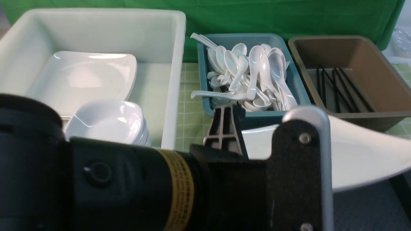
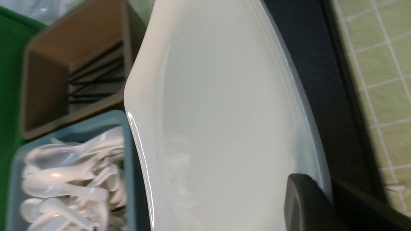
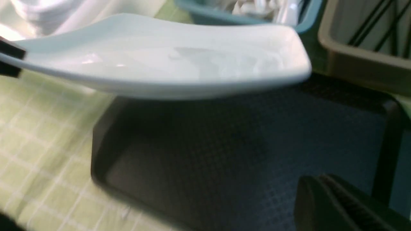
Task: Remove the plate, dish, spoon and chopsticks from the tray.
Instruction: Use the left arm to put the plate into the large storage box on the left
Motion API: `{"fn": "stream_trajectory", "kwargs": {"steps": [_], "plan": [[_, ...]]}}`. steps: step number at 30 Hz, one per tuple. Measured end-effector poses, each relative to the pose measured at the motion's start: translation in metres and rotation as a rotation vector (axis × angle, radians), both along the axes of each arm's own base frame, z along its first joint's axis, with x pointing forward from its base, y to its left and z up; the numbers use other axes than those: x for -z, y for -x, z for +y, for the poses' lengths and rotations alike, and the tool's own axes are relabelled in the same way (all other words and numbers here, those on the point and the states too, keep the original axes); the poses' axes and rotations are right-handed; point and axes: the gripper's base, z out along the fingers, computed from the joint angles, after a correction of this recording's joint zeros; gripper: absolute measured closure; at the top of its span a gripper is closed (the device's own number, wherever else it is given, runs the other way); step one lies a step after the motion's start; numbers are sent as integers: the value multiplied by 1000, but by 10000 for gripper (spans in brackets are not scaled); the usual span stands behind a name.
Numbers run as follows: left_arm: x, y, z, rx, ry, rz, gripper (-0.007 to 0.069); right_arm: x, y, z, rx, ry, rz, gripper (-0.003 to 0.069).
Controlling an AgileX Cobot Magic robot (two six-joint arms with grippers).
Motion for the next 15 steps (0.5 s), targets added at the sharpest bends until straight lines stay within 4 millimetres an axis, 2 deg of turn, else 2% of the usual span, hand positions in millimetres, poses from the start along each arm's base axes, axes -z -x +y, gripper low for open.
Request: {"fn": "stream_trajectory", "kwargs": {"steps": [2, 5, 8, 9, 10, 12, 15], "plan": [[-15, -6, 6, -56, 34, -46, 599, -8, 0, -3, 11, -33, -35, 620], [-35, -26, 20, -174, 67, -126, 598, -24, -1, 1, -28, -143, -133, 620], [-46, -53, 39, -306, 68, -177, 598, -34, -3, 10, -75, -212, -206, 620], [-49, -70, 54, -394, 64, -189, 598, -37, -5, 17, -93, -221, -223, 620], [-49, -72, 56, -406, 63, -191, 598, -37, -6, 18, -98, -225, -228, 620], [-46, -97, 77, -535, 41, -187, 598, -40, -11, 33, -133, -215, -248, 620], [-29, -142, 116, -761, -16, -139, 598, -42, -19, 59, -208, -190, -278, 620]]}}
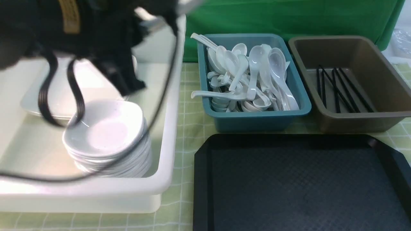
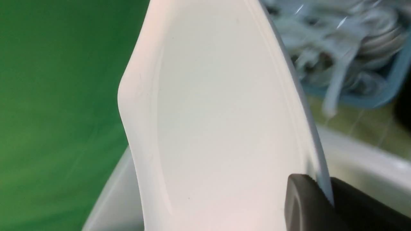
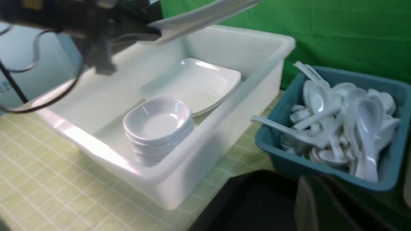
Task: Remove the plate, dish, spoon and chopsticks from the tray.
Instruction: Use the left arm to put the plate into the large storage box on the left
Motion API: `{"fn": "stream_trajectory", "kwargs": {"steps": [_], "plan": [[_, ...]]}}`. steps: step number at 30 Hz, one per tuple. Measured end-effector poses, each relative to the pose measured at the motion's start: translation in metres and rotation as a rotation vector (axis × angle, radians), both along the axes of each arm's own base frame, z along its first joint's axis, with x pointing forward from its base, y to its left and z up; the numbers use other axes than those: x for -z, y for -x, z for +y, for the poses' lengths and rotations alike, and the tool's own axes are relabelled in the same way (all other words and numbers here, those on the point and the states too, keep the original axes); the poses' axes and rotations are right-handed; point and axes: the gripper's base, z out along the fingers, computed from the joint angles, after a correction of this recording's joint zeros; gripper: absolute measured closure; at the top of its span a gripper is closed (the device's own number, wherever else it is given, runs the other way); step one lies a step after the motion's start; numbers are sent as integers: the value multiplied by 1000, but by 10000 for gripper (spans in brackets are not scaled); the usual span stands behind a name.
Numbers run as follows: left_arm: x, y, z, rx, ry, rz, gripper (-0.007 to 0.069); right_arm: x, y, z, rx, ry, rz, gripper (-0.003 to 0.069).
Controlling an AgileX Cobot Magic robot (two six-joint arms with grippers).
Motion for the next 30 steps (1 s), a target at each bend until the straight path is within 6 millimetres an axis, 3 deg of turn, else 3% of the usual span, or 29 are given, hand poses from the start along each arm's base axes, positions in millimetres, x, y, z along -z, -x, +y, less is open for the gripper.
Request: {"fn": "stream_trajectory", "kwargs": {"steps": [5, 10, 19, 30], "plan": [[33, -46, 39, -202, -32, 108, 598, 4, -7, 25, -63, 60, -3, 620], [75, -86, 68, -316, -63, 214, 598, 9, -9, 32, -90, 110, 17, 620], [133, -123, 69, -289, -134, 302, 598, 12, -8, 33, -103, 135, 42, 620], [158, -141, 64, -297, -119, 318, 580, 12, -7, 33, -114, 127, 59, 620]]}}
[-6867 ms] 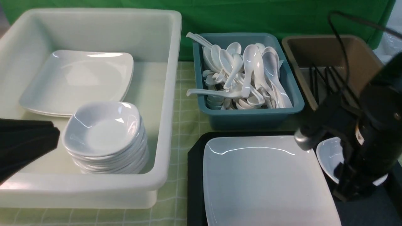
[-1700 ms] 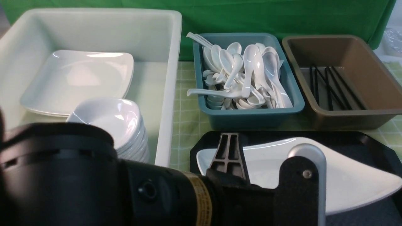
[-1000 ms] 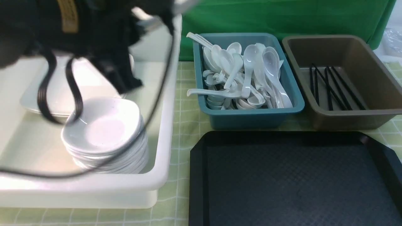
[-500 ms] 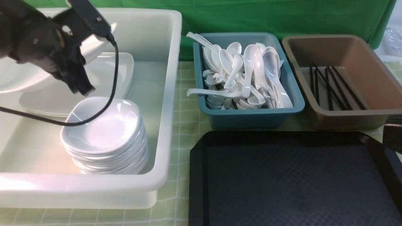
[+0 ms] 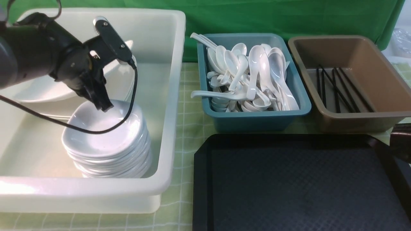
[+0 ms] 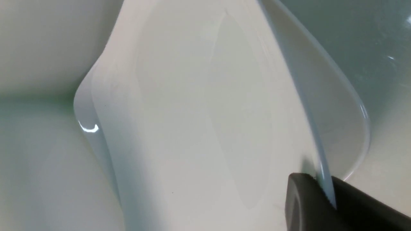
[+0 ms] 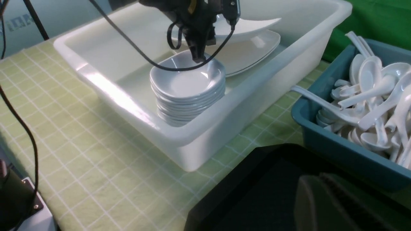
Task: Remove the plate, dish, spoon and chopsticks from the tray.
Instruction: Use the left arm to put the plate into the large storage box on the left
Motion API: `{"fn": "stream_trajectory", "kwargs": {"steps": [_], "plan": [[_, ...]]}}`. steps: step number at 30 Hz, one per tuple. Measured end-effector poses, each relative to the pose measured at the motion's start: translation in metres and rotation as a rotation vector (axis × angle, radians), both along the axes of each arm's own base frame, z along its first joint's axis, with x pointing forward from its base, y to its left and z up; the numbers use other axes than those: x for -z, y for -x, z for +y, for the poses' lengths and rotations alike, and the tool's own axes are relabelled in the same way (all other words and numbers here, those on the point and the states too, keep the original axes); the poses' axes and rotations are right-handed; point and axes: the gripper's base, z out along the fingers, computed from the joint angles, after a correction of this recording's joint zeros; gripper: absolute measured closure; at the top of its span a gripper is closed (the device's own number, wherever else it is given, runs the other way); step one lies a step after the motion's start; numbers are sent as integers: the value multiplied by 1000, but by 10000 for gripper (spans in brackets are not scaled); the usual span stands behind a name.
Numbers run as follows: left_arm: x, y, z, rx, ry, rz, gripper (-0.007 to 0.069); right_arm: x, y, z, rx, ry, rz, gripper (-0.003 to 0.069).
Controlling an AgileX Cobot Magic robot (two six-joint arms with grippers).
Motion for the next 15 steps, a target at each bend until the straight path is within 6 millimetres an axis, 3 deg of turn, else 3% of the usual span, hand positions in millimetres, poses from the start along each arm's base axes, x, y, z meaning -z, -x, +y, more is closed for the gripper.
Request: {"fn": "stream_trajectory", "kwargs": {"steps": [6, 12, 15], "plan": [[3, -3, -1, 9, 5, -10, 394, 2, 3, 2, -35, -2, 32, 620], [2, -3, 0, 5, 4, -7, 112, 5, 5, 1, -38, 24, 62, 620], [-2, -1, 0, 2, 10, -15, 41, 5, 5, 1, -38, 26, 65, 620]]}}
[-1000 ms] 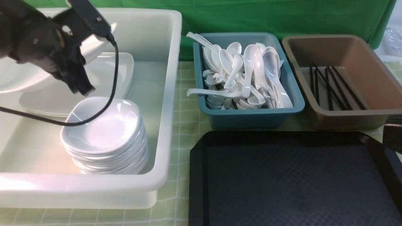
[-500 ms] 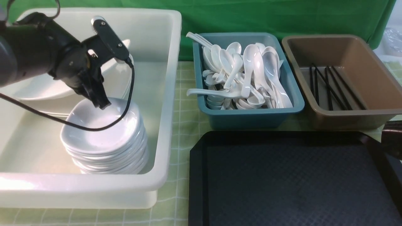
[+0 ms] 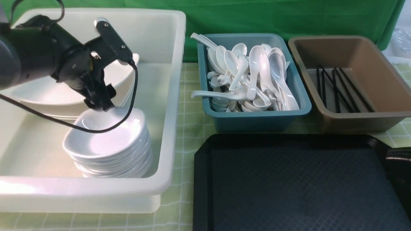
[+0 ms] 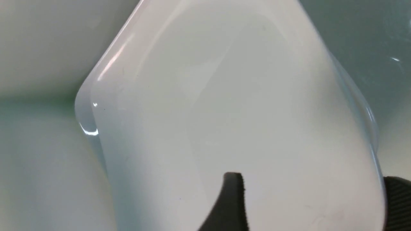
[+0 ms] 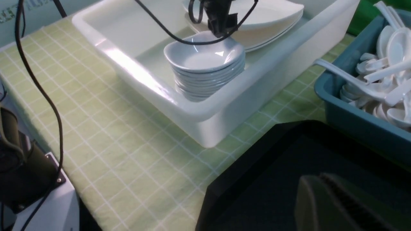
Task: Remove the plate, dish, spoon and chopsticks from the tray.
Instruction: Use the left arm to put the plate into the large storage box on the left
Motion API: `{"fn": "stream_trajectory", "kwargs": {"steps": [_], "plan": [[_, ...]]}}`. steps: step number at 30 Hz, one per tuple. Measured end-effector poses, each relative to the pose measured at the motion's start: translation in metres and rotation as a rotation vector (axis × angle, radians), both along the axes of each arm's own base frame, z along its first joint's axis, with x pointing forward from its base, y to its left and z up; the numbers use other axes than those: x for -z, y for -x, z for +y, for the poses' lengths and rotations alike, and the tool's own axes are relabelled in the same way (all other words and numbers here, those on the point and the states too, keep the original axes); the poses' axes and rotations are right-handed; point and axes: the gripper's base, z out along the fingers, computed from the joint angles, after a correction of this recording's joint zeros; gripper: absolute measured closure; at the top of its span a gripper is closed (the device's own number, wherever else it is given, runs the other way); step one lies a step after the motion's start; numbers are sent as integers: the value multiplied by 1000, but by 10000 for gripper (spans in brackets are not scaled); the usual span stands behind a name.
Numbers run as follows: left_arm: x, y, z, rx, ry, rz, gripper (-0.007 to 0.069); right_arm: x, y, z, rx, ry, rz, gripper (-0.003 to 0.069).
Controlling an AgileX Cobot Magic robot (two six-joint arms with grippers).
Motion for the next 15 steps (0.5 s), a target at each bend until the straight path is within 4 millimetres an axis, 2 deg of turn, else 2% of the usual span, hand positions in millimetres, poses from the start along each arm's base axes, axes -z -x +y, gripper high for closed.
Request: {"fn": "stream_trajectory", "kwargs": {"steps": [2, 3, 4, 9, 10, 13, 14, 15], "plan": [[-11, 4, 0, -11, 26, -22, -3, 0, 0, 0, 0, 0, 1, 620], [-23, 8, 0, -13, 46, -52, -11, 0, 0, 0, 0, 0, 1, 620], [-24, 9, 0, -14, 48, -56, -11, 0, 0, 0, 0, 0, 1, 620], [-65, 28, -1, -37, 169, -158, -9, 0, 0, 0, -1, -1, 1, 616], [-79, 37, -2, -55, 242, -186, -3, 0, 0, 0, -1, -1, 2, 614], [-119, 68, -4, -92, 450, -250, 62, 0, 0, 0, -1, 0, 3, 607], [-122, 71, -4, -91, 463, -253, 71, 0, 0, 0, -1, 0, 3, 606], [-140, 91, -5, -82, 556, -288, 138, 0, 0, 0, -1, 0, 3, 604]]}}
